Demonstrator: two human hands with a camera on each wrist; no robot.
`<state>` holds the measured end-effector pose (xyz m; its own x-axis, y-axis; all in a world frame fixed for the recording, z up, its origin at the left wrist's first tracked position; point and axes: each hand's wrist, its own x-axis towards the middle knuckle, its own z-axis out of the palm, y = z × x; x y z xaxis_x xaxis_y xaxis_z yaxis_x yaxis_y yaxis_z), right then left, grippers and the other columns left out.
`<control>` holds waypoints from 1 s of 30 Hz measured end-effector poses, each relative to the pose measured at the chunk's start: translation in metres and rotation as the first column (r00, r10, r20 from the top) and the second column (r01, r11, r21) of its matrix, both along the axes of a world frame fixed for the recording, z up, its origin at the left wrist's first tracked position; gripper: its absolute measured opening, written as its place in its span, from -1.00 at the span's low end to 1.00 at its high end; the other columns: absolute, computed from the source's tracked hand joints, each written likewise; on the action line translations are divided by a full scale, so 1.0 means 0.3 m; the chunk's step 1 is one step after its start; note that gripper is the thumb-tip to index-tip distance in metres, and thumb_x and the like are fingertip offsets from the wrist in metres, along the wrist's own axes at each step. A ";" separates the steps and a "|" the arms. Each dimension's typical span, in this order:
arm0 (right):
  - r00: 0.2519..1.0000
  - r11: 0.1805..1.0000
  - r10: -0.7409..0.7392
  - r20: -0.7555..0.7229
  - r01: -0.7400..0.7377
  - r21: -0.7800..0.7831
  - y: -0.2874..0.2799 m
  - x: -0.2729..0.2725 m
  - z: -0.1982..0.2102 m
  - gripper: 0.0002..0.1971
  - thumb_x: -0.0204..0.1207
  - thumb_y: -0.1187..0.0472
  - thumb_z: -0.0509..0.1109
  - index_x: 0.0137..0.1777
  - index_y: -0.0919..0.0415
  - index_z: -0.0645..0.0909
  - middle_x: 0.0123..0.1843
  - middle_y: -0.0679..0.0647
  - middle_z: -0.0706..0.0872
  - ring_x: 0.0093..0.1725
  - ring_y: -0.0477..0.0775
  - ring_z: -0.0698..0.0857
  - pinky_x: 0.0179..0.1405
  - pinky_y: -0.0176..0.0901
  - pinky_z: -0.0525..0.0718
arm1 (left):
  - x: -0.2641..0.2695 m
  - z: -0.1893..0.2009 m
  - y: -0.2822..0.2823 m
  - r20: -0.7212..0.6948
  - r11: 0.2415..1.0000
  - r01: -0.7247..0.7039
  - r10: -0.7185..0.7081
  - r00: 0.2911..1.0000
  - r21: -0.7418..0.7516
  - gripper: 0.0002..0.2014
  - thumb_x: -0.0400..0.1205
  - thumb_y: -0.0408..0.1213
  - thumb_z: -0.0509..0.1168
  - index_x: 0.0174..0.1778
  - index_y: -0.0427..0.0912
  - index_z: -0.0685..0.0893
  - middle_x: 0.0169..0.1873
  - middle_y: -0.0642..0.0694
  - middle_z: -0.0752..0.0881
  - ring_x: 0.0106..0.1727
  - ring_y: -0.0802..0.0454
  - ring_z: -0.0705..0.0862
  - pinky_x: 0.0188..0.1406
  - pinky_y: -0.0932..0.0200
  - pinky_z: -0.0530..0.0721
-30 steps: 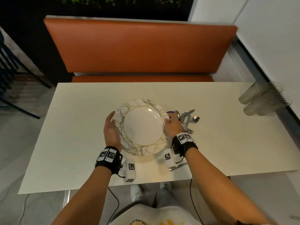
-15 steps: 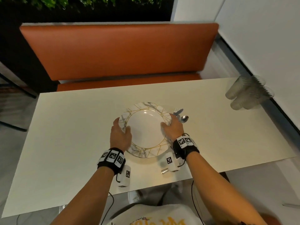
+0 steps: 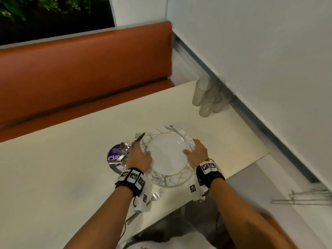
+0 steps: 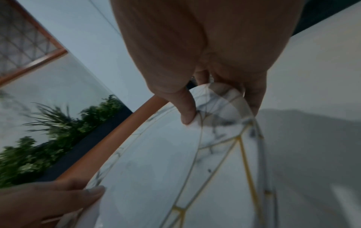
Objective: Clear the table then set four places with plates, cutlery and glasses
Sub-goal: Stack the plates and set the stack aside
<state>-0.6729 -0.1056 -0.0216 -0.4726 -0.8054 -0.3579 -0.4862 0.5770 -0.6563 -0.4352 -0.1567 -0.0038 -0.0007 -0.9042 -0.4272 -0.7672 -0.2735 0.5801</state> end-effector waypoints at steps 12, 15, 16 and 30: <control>0.995 0.992 -0.035 -0.091 0.046 0.118 -0.021 -0.495 -0.124 -0.33 0.51 0.18 0.55 0.57 0.29 0.40 0.42 0.32 0.51 0.39 0.32 0.56 0.44 0.01 0.51 | -0.533 -0.124 -0.049 0.038 0.993 0.081 -0.084 0.996 0.084 -0.45 0.74 -0.19 0.35 0.62 -0.29 0.39 0.38 -0.43 0.52 0.37 -0.45 0.59 0.32 -0.24 0.61; 0.995 0.989 -0.033 -0.093 0.046 0.138 -0.034 -0.559 -0.145 -0.31 0.50 0.20 0.55 0.58 0.34 0.38 0.47 0.29 0.36 0.35 0.30 0.57 0.44 -0.07 0.53 | -0.598 -0.139 -0.059 0.052 0.992 0.083 -0.088 0.995 0.096 -0.47 0.73 -0.15 0.37 0.57 -0.27 0.43 0.38 -0.41 0.46 0.31 -0.49 0.62 0.31 -0.28 0.67; 0.995 0.990 -0.031 -0.093 0.044 0.137 -0.039 -0.578 -0.149 -0.32 0.50 0.20 0.55 0.57 0.35 0.39 0.47 0.29 0.35 0.35 0.30 0.57 0.44 -0.07 0.53 | -0.615 -0.145 -0.063 0.042 0.992 0.086 -0.090 0.995 0.095 -0.47 0.73 -0.14 0.37 0.57 -0.27 0.44 0.39 -0.39 0.43 0.31 -0.49 0.62 0.32 -0.29 0.67; 0.970 0.972 -0.199 -0.141 0.213 0.099 -0.094 -0.829 -0.141 -0.38 0.48 0.27 0.51 0.53 0.22 0.41 0.45 0.24 0.44 0.44 0.30 0.48 0.39 0.10 0.55 | -0.789 -0.168 -0.135 -0.096 0.984 0.168 -0.162 0.982 0.061 -0.51 0.66 -0.36 0.46 0.50 -0.37 0.58 0.32 -0.39 0.55 0.28 -0.32 0.64 0.27 0.14 0.50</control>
<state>-0.9218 -0.1337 -0.0638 -0.6722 -0.6439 -0.3654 -0.4255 0.7399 -0.5211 -0.6718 -0.1973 -0.0541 -0.1889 -0.8569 -0.4796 -0.7504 -0.1890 0.6333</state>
